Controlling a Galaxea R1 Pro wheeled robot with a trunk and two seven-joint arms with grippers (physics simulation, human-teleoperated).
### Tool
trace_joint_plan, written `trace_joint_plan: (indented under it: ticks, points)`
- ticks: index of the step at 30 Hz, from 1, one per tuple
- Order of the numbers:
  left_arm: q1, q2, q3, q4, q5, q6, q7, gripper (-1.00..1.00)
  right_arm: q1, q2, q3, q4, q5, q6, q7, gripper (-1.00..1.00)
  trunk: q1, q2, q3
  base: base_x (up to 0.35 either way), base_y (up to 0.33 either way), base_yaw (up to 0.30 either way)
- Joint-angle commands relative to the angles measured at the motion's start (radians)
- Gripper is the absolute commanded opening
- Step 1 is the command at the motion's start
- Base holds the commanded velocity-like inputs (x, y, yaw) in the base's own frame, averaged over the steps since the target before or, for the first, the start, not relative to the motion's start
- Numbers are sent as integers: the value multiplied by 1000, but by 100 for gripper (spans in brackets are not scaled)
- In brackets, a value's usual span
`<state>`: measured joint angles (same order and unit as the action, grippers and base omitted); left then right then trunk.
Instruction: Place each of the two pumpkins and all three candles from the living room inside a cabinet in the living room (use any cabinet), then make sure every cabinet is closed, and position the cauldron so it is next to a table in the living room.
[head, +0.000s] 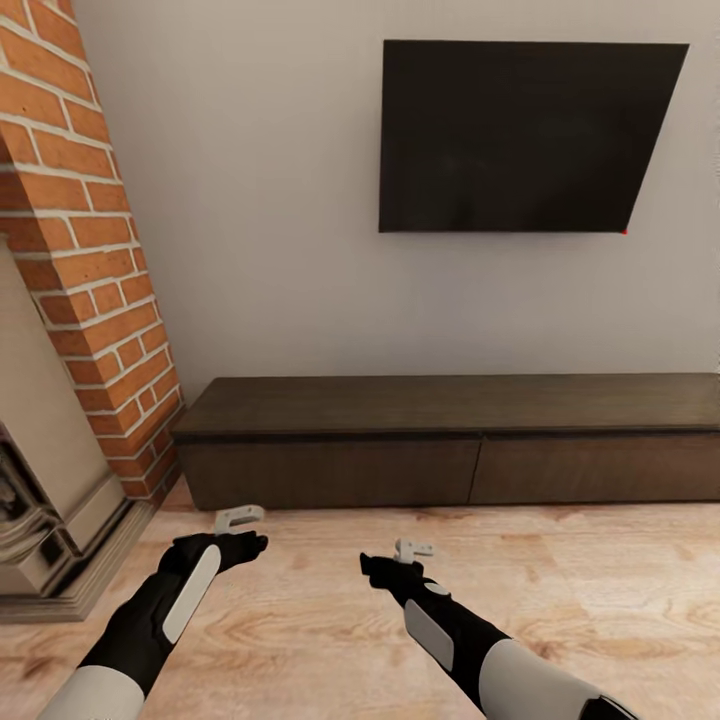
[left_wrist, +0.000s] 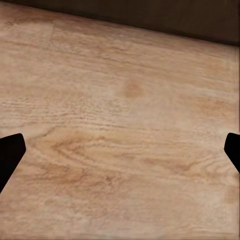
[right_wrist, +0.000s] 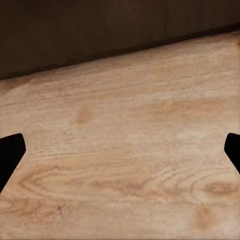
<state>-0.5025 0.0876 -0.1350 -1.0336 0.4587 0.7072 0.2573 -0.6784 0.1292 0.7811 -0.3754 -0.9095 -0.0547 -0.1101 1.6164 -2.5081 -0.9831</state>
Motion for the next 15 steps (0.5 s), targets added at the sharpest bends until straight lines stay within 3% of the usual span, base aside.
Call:
trace_joint_plan:
  ticks: [1,8,15]
  points:
    - [-1,0,-3,-1,10,3,10,100,-1,0,8,0,-10,-2,-6,100,-1,0,3,0,0,0]
    - [-1,-2,-3,0,14,3,10,100,-1,0,7,1,-11,2,-7,100,-4,2,30,-18,0,0]
    - [-2,0,-3,0,14,4,10,100,-1,-1,9,1,-11,-6,-7,100,-7,3,57,-200,0,0]
